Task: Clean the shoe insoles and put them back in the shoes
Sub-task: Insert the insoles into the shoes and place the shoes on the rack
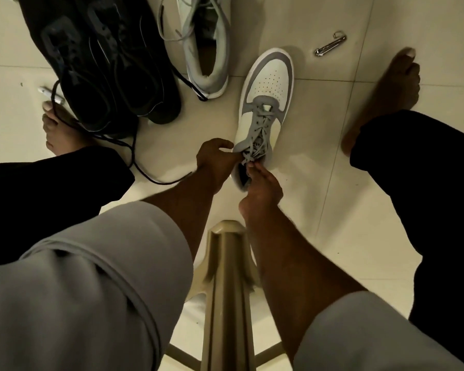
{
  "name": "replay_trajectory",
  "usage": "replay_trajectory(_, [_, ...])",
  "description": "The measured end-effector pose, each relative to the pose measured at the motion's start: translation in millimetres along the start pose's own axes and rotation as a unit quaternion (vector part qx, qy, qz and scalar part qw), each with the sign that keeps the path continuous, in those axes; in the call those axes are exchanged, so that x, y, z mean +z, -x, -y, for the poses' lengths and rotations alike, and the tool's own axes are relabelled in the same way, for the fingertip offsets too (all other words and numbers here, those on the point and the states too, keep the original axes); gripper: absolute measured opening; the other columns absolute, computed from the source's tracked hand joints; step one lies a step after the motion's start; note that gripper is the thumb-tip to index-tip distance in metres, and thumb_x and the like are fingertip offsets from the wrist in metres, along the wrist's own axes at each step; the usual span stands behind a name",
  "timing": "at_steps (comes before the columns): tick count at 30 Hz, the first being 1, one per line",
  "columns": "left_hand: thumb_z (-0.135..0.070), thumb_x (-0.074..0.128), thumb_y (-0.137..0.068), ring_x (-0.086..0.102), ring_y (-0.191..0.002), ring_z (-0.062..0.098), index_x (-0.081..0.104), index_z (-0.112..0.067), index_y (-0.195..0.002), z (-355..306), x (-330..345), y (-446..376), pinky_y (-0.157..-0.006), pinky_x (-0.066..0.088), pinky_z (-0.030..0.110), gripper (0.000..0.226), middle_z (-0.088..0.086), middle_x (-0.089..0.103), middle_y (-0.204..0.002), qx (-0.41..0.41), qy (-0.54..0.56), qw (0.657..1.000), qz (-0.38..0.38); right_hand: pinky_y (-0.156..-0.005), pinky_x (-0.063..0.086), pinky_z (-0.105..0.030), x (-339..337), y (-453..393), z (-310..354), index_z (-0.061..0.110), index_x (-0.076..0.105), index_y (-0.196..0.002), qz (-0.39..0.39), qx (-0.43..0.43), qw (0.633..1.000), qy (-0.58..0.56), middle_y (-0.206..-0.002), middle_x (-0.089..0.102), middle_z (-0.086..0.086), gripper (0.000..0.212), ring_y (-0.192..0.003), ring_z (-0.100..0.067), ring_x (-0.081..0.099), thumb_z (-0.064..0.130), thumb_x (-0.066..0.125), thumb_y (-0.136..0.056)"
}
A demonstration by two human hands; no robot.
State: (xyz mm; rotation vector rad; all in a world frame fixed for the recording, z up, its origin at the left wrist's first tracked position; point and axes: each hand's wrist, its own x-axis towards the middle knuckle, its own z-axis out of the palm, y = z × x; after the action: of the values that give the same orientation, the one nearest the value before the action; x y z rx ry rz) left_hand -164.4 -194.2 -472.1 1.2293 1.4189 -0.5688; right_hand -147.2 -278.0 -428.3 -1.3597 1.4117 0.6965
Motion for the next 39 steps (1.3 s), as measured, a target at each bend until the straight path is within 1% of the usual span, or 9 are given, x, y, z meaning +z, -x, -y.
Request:
replay_trajectory(5, [-0.008,0.068,-0.083,0.064,-0.089,0.025,0.063,-0.017,-0.118,-3,-3,3,-0.065,0.050,0.030,0.037,0.010,0.068,-0.106,-0.018,0.069,0.995,0.066,-0.056,0.049,-0.026,15,-13,23,-0.005,0.062,-0.087,-0.001,-0.006,1.000,-0.008,-0.072,0.059,-0.009,0.017,-0.071,-0.025,0.061,-0.006,0.046,-0.091])
replay_trajectory(10, [-0.039,0.081,-0.077,0.062,-0.103,0.027,0.054,-0.022,-0.129,-1,0,4,-0.074,0.053,0.038,0.061,0.005,0.061,-0.118,0.104,-0.081,0.989,0.067,-0.079,0.054,-0.040,-9,-23,24,0.007,0.068,-0.077,0.073,-0.141,0.944,0.288,-0.089,0.070,-0.015,0.010,-0.083,-0.029,0.063,-0.001,0.064,-0.078])
replay_trajectory(16, [-0.036,0.074,-0.084,0.052,-0.121,0.033,0.036,-0.023,-0.145,-14,8,4,-0.097,0.047,0.043,0.074,0.011,0.049,-0.135,0.139,-0.245,0.959,0.035,-0.059,0.052,-0.030,-32,-37,54,0.012,0.061,-0.098,0.121,-0.113,0.974,0.153,-0.093,0.067,-0.010,0.017,-0.074,-0.027,0.063,0.008,0.068,-0.083])
replay_trajectory(18, [-0.039,0.072,-0.084,0.052,-0.121,0.038,0.028,-0.023,-0.149,-18,10,-1,-0.095,0.049,0.047,0.080,0.014,0.047,-0.137,0.100,-0.268,0.957,0.042,-0.058,0.053,-0.032,-23,-43,52,0.025,0.052,-0.117,0.139,-0.155,0.939,0.274,-0.111,0.062,-0.007,0.056,-0.077,-0.027,0.062,0.030,0.081,-0.070])
replay_trajectory(20, [-0.039,0.073,-0.082,0.056,-0.114,0.039,0.026,-0.024,-0.150,-21,8,-7,-0.087,0.054,0.049,0.084,0.014,0.050,-0.135,0.083,-0.280,0.954,0.064,-0.067,0.057,-0.043,-11,-50,46,0.036,0.039,-0.130,0.103,-0.225,0.842,0.480,-0.121,0.054,-0.007,0.087,-0.091,-0.033,0.063,0.042,0.084,-0.056])
replay_trajectory(25, [-0.036,0.071,-0.086,0.060,-0.106,0.032,0.018,-0.035,-0.154,-18,-10,-10,-0.069,0.061,0.041,0.086,0.003,0.048,-0.140,0.107,-0.281,0.939,0.165,-0.078,0.050,-0.040,7,-56,50,0.021,0.030,-0.134,0.034,-0.308,0.759,0.572,-0.121,0.056,-0.010,0.078,-0.106,-0.035,0.059,0.040,0.075,-0.073])
replay_trajectory(28, [-0.027,0.068,-0.090,0.057,-0.115,0.030,0.006,-0.034,-0.157,-17,-20,-14,-0.074,0.051,0.031,0.091,0.005,0.043,-0.148,0.160,-0.338,0.906,0.199,-0.078,0.051,-0.044,3,-57,52,0.020,0.028,-0.139,-0.003,-0.347,0.760,0.550,-0.125,0.048,-0.011,0.075,-0.105,-0.038,0.058,0.038,0.070,-0.079])
replay_trajectory(32, [-0.020,0.068,-0.087,0.065,-0.088,0.026,0.009,-0.036,-0.156,-20,-15,-15,-0.055,0.060,0.035,0.092,0.005,0.046,-0.142,0.159,-0.306,0.919,0.191,-0.081,0.054,-0.045,-10,-50,31,0.018,0.030,-0.141,-0.002,-0.404,0.760,0.509,-0.128,0.044,-0.012,0.085,-0.110,-0.037,0.055,0.037,0.078,-0.073])
replay_trajectory(39, [-0.013,0.067,-0.084,0.063,-0.094,0.032,0.001,-0.031,-0.157,-24,-4,-9,-0.082,0.055,0.047,0.100,0.014,0.059,-0.126,0.179,-0.296,0.926,0.153,-0.091,0.049,-0.044,27,-68,50,0.018,0.034,-0.140,0.008,-0.230,0.853,0.469,-0.127,0.053,-0.012,0.064,-0.113,-0.034,0.055,0.035,0.059,-0.084])
